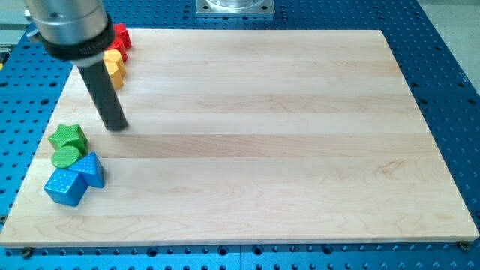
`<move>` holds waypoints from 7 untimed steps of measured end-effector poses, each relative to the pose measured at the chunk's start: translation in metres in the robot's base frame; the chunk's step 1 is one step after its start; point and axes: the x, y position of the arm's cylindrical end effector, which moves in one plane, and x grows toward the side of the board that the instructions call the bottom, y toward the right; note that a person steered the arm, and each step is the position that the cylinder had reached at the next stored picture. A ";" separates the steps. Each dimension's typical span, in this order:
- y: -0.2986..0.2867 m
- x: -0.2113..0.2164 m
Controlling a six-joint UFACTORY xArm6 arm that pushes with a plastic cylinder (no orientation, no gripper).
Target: Separate the yellow blocks from each other
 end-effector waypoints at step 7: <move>-0.024 -0.134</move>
